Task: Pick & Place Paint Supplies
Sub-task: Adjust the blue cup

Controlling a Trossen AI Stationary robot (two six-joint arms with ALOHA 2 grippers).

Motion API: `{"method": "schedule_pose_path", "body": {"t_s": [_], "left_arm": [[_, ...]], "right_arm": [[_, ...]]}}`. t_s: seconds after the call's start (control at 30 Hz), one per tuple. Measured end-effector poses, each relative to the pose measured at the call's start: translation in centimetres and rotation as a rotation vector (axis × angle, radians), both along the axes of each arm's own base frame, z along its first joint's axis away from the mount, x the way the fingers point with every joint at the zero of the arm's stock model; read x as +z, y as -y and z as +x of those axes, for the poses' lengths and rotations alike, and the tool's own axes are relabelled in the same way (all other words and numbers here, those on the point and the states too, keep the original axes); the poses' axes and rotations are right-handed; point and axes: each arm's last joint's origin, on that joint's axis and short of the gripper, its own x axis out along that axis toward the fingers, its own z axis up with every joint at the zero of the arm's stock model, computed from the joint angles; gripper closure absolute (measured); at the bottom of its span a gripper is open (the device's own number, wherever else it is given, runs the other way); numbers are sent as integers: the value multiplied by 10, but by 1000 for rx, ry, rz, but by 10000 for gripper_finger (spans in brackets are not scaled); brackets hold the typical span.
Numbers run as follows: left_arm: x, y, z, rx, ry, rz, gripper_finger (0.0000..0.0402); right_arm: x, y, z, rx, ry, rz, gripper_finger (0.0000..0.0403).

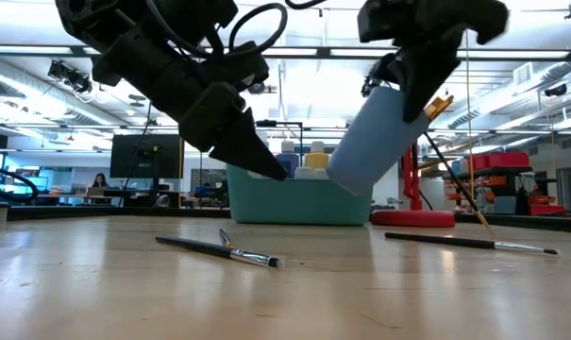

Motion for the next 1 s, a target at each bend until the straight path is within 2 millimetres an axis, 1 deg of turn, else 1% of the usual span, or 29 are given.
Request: {"method": "schedule_pose_path", "body": {"t_s": [0.13, 0.33, 0.4, 0.5, 0.6, 0.83, 0.93, 1.0], "left_arm": [[0, 0, 0, 2, 4, -2, 235], [0, 0, 0, 13, 5, 6, 235], [0, 0, 0, 13, 5, 6, 235], [0, 0, 0, 16, 6, 7, 235], [0, -1, 0, 26, 8, 14, 235], [2, -1, 1, 50, 40, -27, 235], [2, -1, 1, 54, 41, -33, 235], [2, 0, 2, 54, 44, -35, 235]], "right_arm": [[-2, 2, -6, 285, -97, -109, 403], [-1, -1, -7, 579, -161, -340, 403], [-1, -4, -6, 666, -168, -364, 403], [-4, -9, -2, 737, -151, -336, 403], [-12, -11, 1, 790, -186, -329, 403], [-35, -11, 13, 888, -303, -396, 403], [-41, -11, 16, 920, -338, -447, 403], [-41, -12, 18, 923, -328, -461, 400]]}}
